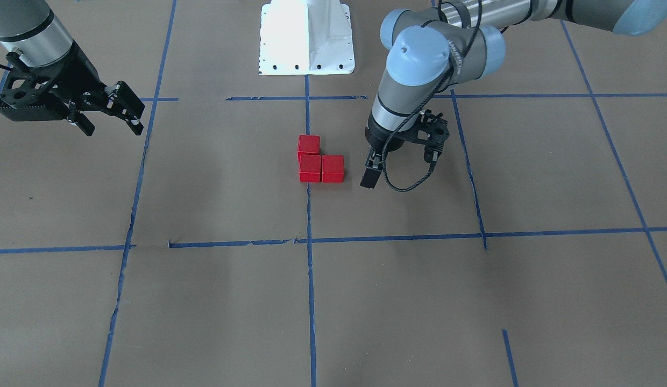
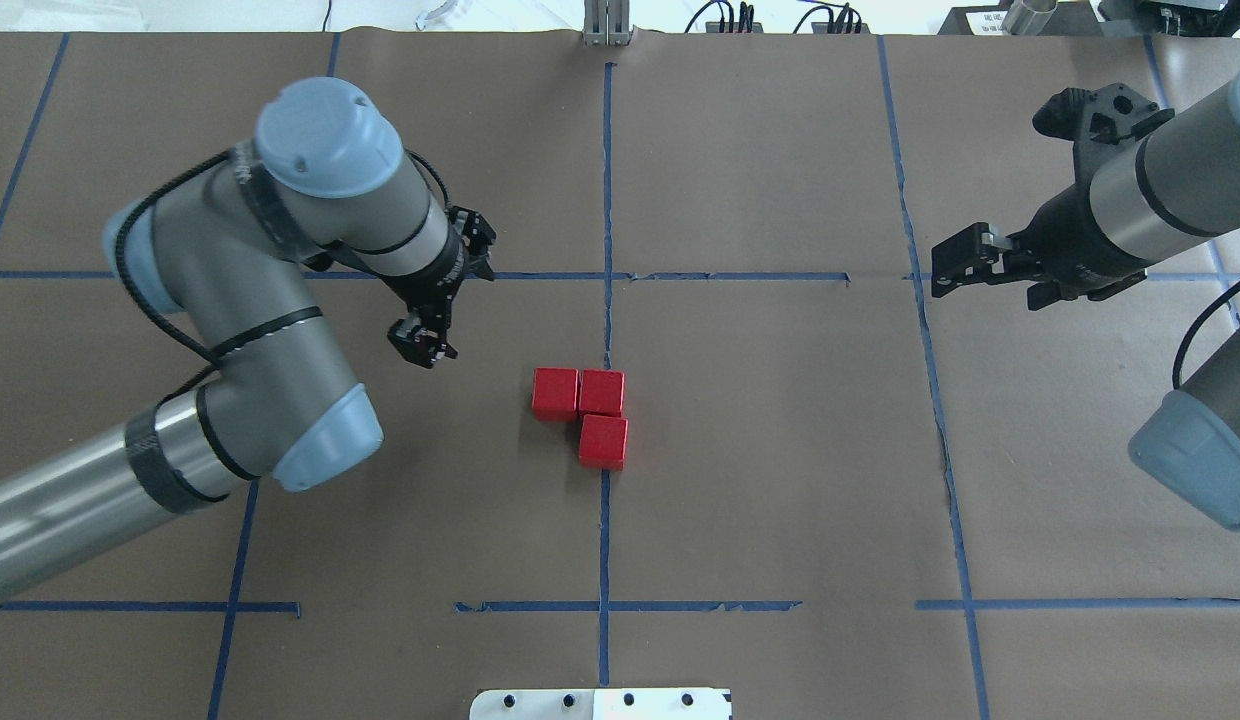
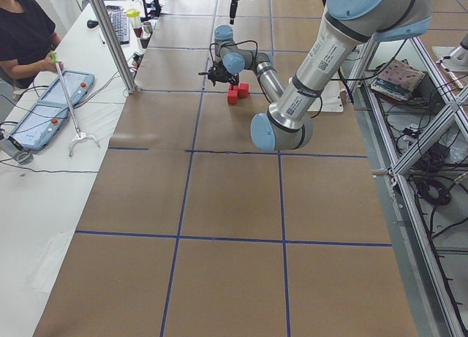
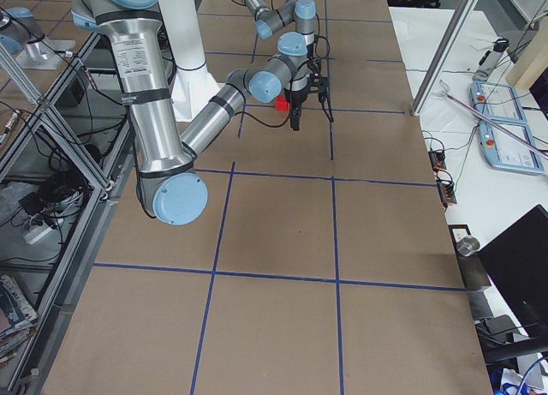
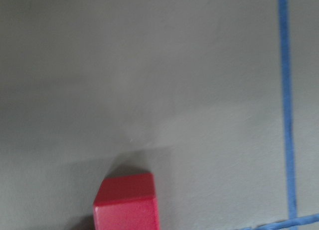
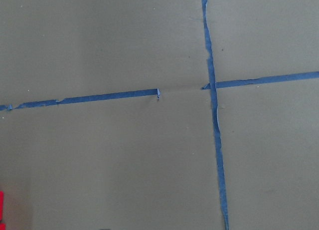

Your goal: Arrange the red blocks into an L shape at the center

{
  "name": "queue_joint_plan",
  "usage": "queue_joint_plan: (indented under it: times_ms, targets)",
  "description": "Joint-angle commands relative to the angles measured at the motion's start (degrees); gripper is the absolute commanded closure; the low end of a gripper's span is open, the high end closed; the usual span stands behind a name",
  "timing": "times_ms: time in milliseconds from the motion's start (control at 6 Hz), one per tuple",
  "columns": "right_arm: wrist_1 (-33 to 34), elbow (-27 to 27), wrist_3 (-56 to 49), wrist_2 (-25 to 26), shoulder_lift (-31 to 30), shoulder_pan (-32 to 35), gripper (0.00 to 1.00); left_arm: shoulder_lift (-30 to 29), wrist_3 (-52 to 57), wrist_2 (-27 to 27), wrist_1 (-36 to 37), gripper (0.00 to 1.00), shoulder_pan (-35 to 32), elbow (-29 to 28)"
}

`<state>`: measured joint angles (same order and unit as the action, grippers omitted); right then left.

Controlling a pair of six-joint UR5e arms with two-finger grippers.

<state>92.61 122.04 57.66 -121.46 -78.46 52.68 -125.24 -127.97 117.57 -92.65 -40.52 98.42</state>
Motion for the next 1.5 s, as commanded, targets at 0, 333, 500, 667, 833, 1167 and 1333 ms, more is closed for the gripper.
queue_joint_plan:
  times_ms: [0, 333, 500, 667, 833, 1167, 1333]
  targets:
    - [0.0, -4.5, -9.0, -6.1, -0.8, 6.7, 0.00, 13.5, 25.4, 6.7, -0.2, 0.00, -8.1, 9.3]
    - [0.3, -10.7, -25.9, -10.5, -1.9, 15.4, 0.00, 26.9, 57.4, 10.3, -0.3, 0.00, -18.6, 13.6]
    - [0.6, -12.3, -35.6, -13.8, -4.0, 21.4, 0.00, 32.2, 77.0, 13.7, -0.4, 0.00, -25.2, 13.4]
    - [0.8, -14.4, -42.8, -16.4, -6.2, 26.4, 0.00, 35.8, 92.7, 14.3, -0.4, 0.00, -31.3, 11.6]
    - [0.8, -15.1, -49.2, -16.5, -9.7, 28.8, 0.00, 36.4, 108.6, 14.4, 0.0, 0.00, -38.2, 7.0]
    - [7.4, -15.2, -53.3, -16.7, -10.8, 32.2, 0.00, 36.3, 134.6, 14.3, 0.6, 0.00, -50.0, -2.0]
    - [9.8, -15.0, -55.2, -16.6, -11.3, 35.0, 0.00, 36.3, 135.1, 15.1, 1.1, 0.00, -52.2, -3.7]
